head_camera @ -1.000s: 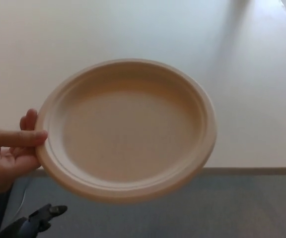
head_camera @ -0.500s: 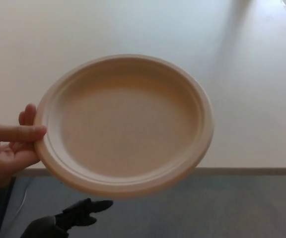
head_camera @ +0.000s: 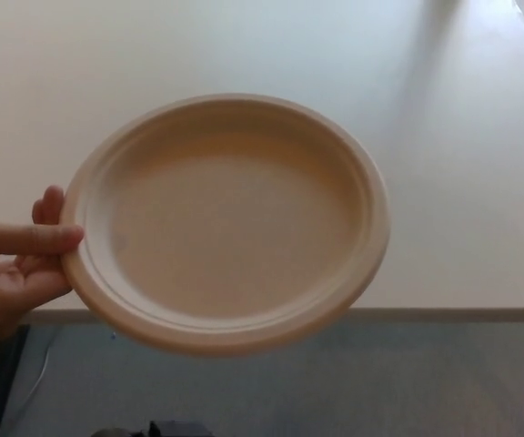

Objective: A person passes a plate to the robot and the robot grabs it with its left hand and places it at the centre of the table infront of it

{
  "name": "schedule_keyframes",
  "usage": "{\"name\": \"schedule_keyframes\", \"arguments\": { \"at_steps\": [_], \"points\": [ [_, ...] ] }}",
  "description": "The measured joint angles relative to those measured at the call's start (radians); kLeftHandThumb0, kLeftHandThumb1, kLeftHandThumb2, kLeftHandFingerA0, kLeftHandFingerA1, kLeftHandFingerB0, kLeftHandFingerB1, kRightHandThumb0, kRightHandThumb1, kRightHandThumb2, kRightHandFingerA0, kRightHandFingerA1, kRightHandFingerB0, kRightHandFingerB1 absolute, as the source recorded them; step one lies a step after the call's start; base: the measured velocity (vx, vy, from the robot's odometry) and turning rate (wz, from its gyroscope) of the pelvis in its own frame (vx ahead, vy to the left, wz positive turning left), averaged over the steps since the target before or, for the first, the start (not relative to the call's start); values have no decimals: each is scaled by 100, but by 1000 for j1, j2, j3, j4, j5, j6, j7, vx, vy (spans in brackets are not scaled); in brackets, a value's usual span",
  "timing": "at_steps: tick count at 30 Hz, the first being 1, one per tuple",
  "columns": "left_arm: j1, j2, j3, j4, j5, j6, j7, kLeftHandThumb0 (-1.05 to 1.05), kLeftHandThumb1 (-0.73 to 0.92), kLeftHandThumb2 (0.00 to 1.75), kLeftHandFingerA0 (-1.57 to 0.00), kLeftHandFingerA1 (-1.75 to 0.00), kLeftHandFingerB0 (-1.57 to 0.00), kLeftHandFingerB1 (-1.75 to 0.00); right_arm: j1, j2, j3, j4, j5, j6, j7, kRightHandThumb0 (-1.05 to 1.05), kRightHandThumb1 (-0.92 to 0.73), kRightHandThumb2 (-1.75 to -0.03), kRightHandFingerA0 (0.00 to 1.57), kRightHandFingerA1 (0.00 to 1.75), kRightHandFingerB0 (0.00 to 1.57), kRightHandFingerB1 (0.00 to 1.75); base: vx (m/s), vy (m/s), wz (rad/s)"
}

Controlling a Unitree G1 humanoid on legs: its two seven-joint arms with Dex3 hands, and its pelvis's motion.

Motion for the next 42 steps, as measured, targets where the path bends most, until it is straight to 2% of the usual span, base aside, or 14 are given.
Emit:
{"name": "schedule_keyframes", "arguments": {
  "at_steps": [5,18,21,24,26,28,30,31,34,35,36,40,41,42],
  "points": [
    [29,37,22,-70,-36,-58,-19,-60,55,64,-80,-50,-63,-43,0,0,0,1,-1,0,0,-66,-78,-63,35,55,30,44,0,0,0],
    [-70,-68,72,-169,-76,-176,-8,-35,61,59,-95,-59,-78,-47,-5,0,1,2,-2,0,2,-64,-79,-63,35,56,30,45,0,0,0],
    [-118,-145,67,-204,-86,-183,4,-31,63,60,-105,-134,-74,-50,-11,0,1,2,-2,0,3,-69,-61,-102,34,63,24,54,0,0,0],
    [-158,-220,25,-252,-109,-164,20,-25,63,61,-99,-147,-75,-50,-19,-4,0,3,-3,-1,5,-68,-62,-102,35,62,25,54,0,0,0],
    [-179,-305,-23,-255,-110,-164,38,-19,64,58,-97,-106,-73,-52,-24,-3,4,3,-4,-1,5,-64,-79,-64,35,54,31,44,0,0,0],
    [-186,-325,-38,-255,-114,-166,43,-22,63,58,-86,-103,-65,-62,-26,-3,7,3,-5,-1,5,-68,-61,-102,39,65,22,53,0,0,0],
    [-255,-358,-35,-248,-117,-171,45,-24,63,63,-98,-152,-57,-75,-28,-4,7,4,-5,0,6,-68,-61,-102,38,64,21,53,0,0,0],
    [-302,-355,0,-238,-116,-174,43,-31,65,60,-74,-53,-48,-51,-31,-2,7,4,-5,-1,6,-69,-62,-102,38,63,21,52,0,0,0],
    [-411,-341,106,-237,-104,-161,32,-62,55,87,-63,-68,-26,-45,-35,-3,6,5,-4,0,6,-70,-62,-102,37,64,21,53,0,0,0],
    [-429,-345,152,-261,-88,-146,25,-64,58,58,-54,-39,-28,-30,-35,-3,6,5,-4,-1,7,-64,-79,-63,37,57,32,46,0,0,0],
    [-435,-348,193,-287,-71,-128,15,-76,47,82,-10,-41,-25,-44,-35,-4,6,6,-4,0,7,-68,-62,-102,37,64,24,54,0,0,0],
    [-409,-321,306,-327,-30,-75,-28,-75,47,88,0,-11,-16,-40,-37,-4,3,7,-3,0,12,-68,-62,-102,32,62,27,55,0,0,0],
    [-382,-311,355,-334,-5,-50,-52,-81,51,70,-2,-16,-9,-27,-39,-5,1,7,-2,-1,16,-64,-79,-64,38,57,32,46,0,0,0],
    [-371,-310,368,-338,4,-42,-60,-80,49,89,0,-10,0,-21,-38,-5,0,7,-2,-1,17,-69,-62,-104,40,65,24,54,0,0,0]
  ]
}}
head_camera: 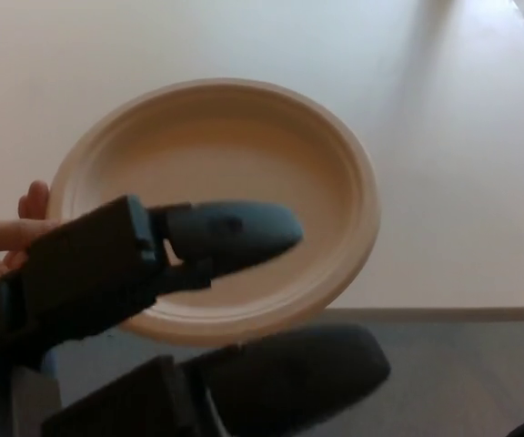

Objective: A person passes a plate to the robot and the robot grabs it with its left hand and places it at the centre of the table infront of it

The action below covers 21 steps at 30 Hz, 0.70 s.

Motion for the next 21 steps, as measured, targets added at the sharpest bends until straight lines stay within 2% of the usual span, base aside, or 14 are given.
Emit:
{"name": "schedule_keyframes", "arguments": {
  "at_steps": [1,2,4,5,6,7,10,11,12,15,16,19,20,21],
  "points": [
    [16,0,17,-5,17,14,-13,-80,49,89,0,-10,0,-21,0,0,0,0,0,0,2,-69,-62,-104,40,65,24,54,0,0,0],
    [32,-5,25,-4,42,31,-29,-81,48,88,0,-9,0,-17,-2,0,3,0,-1,0,3,-67,-78,-64,39,58,32,46,0,0,0],
    [42,-12,25,1,68,48,-41,-86,51,87,0,-4,0,-12,-2,0,6,0,-1,0,3,-69,-61,-103,40,66,23,54,0,0,0],
    [46,-17,22,8,88,58,-50,-85,51,88,0,-7,0,-13,-2,0,7,0,-2,0,3,-66,-77,-62,41,60,32,47,0,0,0],
    [49,-23,18,17,109,70,-59,-85,51,88,0,-7,0,-13,-2,0,8,0,-2,0,3,-66,-77,-62,41,60,32,47,0,0,0],
    [49,-28,16,25,121,75,-63,-82,48,90,0,-11,0,-18,-2,0,8,0,-2,0,3,-66,-61,-104,40,65,23,54,0,0,0],
    [47,-50,5,60,172,95,-70,-87,51,90,0,-7,0,-11,-3,0,8,0,-2,0,4,-65,-60,-103,41,65,22,53,0,0,0],
    [46,-53,2,74,189,102,-72,-87,60,60,0,-15,0,-20,-3,0,9,0,-2,0,4,-64,-59,-103,41,65,23,54,0,0,0],
    [46,-54,1,79,195,104,-74,-84,49,90,0,-10,0,-12,-4,0,9,0,-2,0,4,-65,-59,-103,40,65,23,54,0,0,0],
    [45,-56,-3,114,253,128,-87,-84,48,90,0,-10,0,-12,-6,0,14,0,-3,0,7,-66,-59,-103,40,65,23,54,0,0,0],
    [47,-56,-4,119,267,134,-92,-92,45,76,0,-14,0,-17,-6,0,14,0,-3,0,8,-66,-76,-63,42,57,36,45,0,0,0],
    [57,-55,-8,127,312,155,-111,-93,47,80,0,-12,-2,-18,-6,-1,17,0,-4,0,12,-66,-59,-101,41,65,25,53,0,0,0],
    [62,-55,-11,131,332,163,-119,-94,46,76,0,-16,-1,-21,-5,-2,18,0,-4,0,14,-65,-75,-62,42,57,35,45,0,0,0],
    [64,-55,-15,134,348,169,-125,-94,46,76,0,-16,-1,-21,-5,-3,18,0,-4,0,16,-65,-75,-62,42,57,35,45,0,0,0]
  ]
}}
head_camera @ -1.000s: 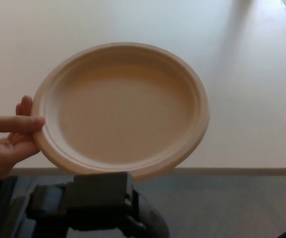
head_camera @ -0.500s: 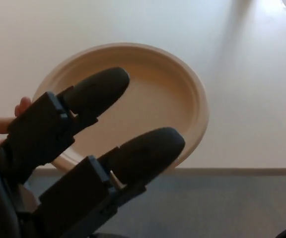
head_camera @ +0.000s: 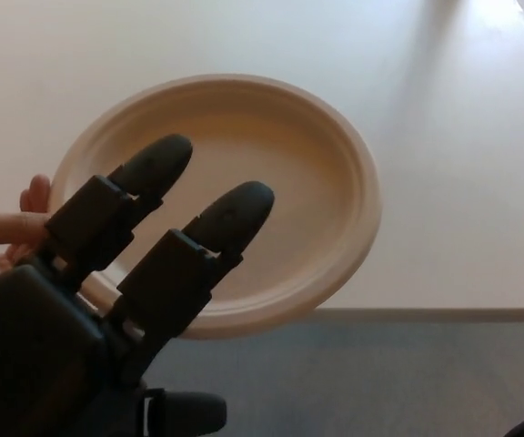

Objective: A person passes a plate to the robot and the robot grabs it with its left hand and places it at the centre of the table infront of it

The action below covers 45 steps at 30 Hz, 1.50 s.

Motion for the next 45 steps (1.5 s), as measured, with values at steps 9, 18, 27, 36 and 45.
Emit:
{"name": "schedule_keyframes", "arguments": {
  "at_steps": [9,18,27,36,45],
  "points": [
    [-55,3,-28,93,139,76,-32,-86,57,59,-2,-27,0,-28,3,-3,0,4,-1,3,6,-63,-78,-62,46,59,39,47,0,0,0],
    [-273,13,-90,314,289,125,44,-34,36,92,0,-47,-2,-50,2,-3,5,2,-6,2,3,-67,-77,-64,53,61,42,49,0,0,0],
    [-454,19,-174,490,425,183,177,-22,56,63,-96,-52,-45,-39,-7,-3,-6,-3,-4,1,-10,-67,-79,-64,51,59,41,48,0,0,0],
    [-557,48,-265,634,470,196,326,-27,55,59,-94,-153,-83,-62,-17,-3,-3,-7,-8,-2,-34,-70,-79,-65,56,62,44,50,0,0,0],
    [-555,82,-317,665,489,215,427,-27,55,60,-94,-155,-82,-59,-29,-3,-3,-8,-10,-9,-47,-68,-80,-64,56,60,47,50,0,0,0]
  ]
}}
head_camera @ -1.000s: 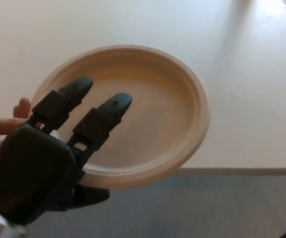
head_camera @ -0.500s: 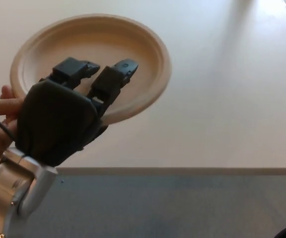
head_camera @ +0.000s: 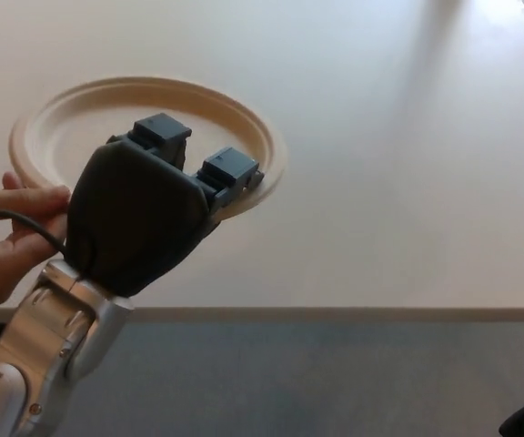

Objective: A person passes a plate to the robot and the robot grabs it with its left hand and places it at the centre of the table infront of it

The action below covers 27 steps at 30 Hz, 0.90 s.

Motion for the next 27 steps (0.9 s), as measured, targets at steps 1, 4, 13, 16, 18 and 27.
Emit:
{"name": "schedule_keyframes", "arguments": {
  "at_steps": [1,4,13,16,18,27],
  "points": [
    [0,3,-4,3,0,3,10,-27,55,60,-96,-156,-82,-58,-4,0,0,0,0,-1,-1,-69,-81,-64,56,61,48,51,0,0,0],
    [0,8,-9,10,-3,3,30,-27,57,60,-93,-155,-81,-58,-10,0,0,-1,-1,-2,-2,-68,-80,-64,56,59,46,49,0,0,0],
    [0,14,-16,14,-17,3,67,-21,55,59,-87,-155,-80,-70,-16,0,-4,-1,-1,-2,-2,-69,-79,-64,57,59,47,50,0,0,0],
    [-13,18,-20,18,-27,3,78,-26,61,61,-91,-152,-75,-59,-16,0,-9,-1,1,-4,-2,-69,-81,-64,56,58,45,48,0,0,0],
    [-47,18,-25,48,-37,3,81,-26,62,62,-90,-152,-74,-61,-18,0,-9,-1,0,-4,-2,-70,-81,-64,56,58,43,48,0,0,0],
    [-189,29,-73,217,-70,3,104,-22,55,58,-92,-148,-83,-55,-22,-1,-7,0,-5,-3,-6,-72,-83,-65,53,59,42,49,0,0,0]
  ]
}}
